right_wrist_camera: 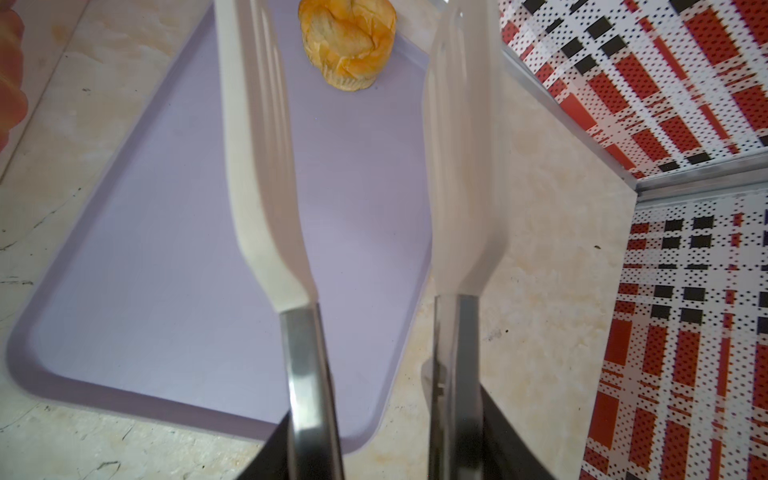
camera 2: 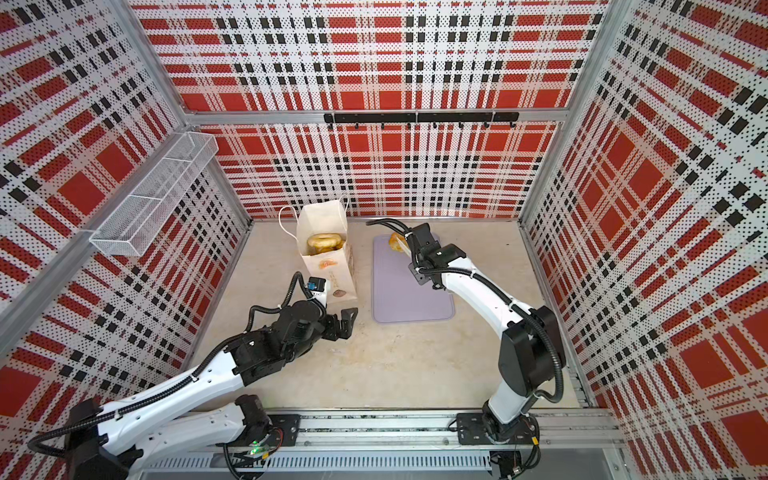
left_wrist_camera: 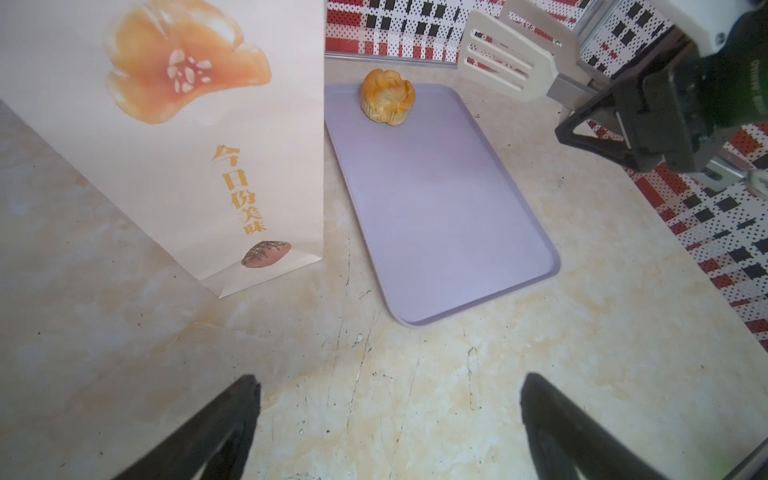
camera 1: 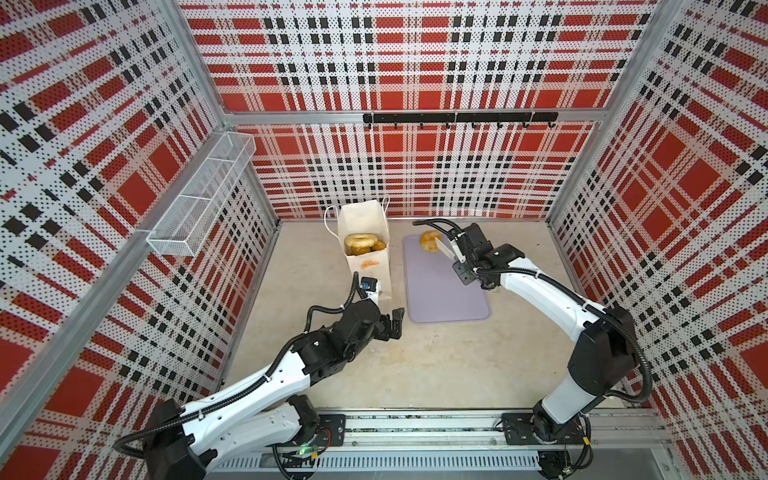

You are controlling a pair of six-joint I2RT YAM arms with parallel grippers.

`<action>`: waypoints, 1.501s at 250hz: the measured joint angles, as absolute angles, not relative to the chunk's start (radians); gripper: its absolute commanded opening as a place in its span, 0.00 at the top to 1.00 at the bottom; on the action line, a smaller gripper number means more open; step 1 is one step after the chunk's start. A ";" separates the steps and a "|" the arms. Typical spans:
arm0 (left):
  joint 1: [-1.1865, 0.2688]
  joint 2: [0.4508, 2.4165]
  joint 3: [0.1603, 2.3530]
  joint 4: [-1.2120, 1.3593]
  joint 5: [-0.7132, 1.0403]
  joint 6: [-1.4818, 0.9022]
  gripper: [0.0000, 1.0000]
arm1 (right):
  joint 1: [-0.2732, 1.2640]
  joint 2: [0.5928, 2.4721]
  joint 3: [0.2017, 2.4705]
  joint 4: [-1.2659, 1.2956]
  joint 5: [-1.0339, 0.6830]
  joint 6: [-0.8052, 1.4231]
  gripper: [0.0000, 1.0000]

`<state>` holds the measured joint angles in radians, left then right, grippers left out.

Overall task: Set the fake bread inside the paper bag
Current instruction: 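Move the right gripper with open tongs back over the round puff pastry, then lower the tongs and close them on the round puff pastry with the right gripper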

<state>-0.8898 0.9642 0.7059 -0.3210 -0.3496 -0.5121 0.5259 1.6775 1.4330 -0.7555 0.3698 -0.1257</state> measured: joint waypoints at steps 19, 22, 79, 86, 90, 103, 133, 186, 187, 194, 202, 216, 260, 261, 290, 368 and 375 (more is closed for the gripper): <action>-0.890 0.976 0.704 -0.316 -0.344 -0.514 0.01 | 0.514 1.702 1.432 -0.749 0.350 -0.119 0.50; -0.890 0.978 0.703 -0.315 -0.343 -0.515 0.00 | 0.513 1.706 1.432 -0.748 0.347 -0.119 0.50; -0.890 1.013 0.690 -0.299 -0.336 -0.521 0.01 | 0.475 1.779 1.431 -0.728 0.290 -0.110 0.50; -0.890 1.017 0.690 -0.299 -0.334 -0.521 0.01 | 0.469 1.790 1.431 -0.725 0.283 -0.108 0.50; -0.890 1.019 0.689 -0.299 -0.333 -0.521 0.01 | 0.467 1.796 1.431 -0.725 0.279 -0.108 0.50; -0.890 1.024 0.689 -0.298 -0.330 -0.522 0.01 | 0.457 1.817 1.431 -0.720 0.265 -0.105 0.50; -0.890 1.035 0.689 -0.293 -0.325 -0.524 0.00 | 0.441 1.868 1.438 -0.714 0.238 -0.101 0.51; -0.889 1.055 0.689 -0.283 -0.316 -0.524 0.01 | 0.419 1.954 1.506 -0.706 0.209 -0.094 0.52; -0.889 1.055 0.689 -0.283 -0.316 -0.524 0.01 | 0.419 1.956 1.508 -0.706 0.208 -0.094 0.52; -0.889 1.057 0.689 -0.282 -0.314 -0.524 0.01 | 0.417 1.966 1.520 -0.705 0.204 -0.093 0.52; -0.888 1.059 0.689 -0.281 -0.313 -0.524 0.01 | 0.414 1.976 1.533 -0.703 0.195 -0.093 0.52; -0.887 1.061 0.689 -0.280 -0.312 -0.524 0.01 | 0.410 1.995 1.558 -0.698 0.182 -0.093 0.52; -0.881 1.061 0.683 -0.276 -0.308 -0.526 0.00 | 0.398 2.058 1.625 -0.691 0.144 -0.093 0.52; -0.881 1.061 0.683 -0.276 -0.308 -0.526 0.01 | 0.398 2.060 1.626 -0.691 0.143 -0.093 0.52; -0.877 1.060 0.671 -0.276 -0.302 -0.527 0.01 | 0.397 2.090 1.644 -0.685 0.131 -0.093 0.51; -0.870 1.056 0.662 -0.274 -0.295 -0.531 0.01 | 0.397 2.119 1.659 -0.678 0.112 -0.089 0.46; -0.870 1.056 0.662 -0.274 -0.295 -0.531 0.00 | 0.397 2.122 1.663 -0.677 0.109 -0.088 0.46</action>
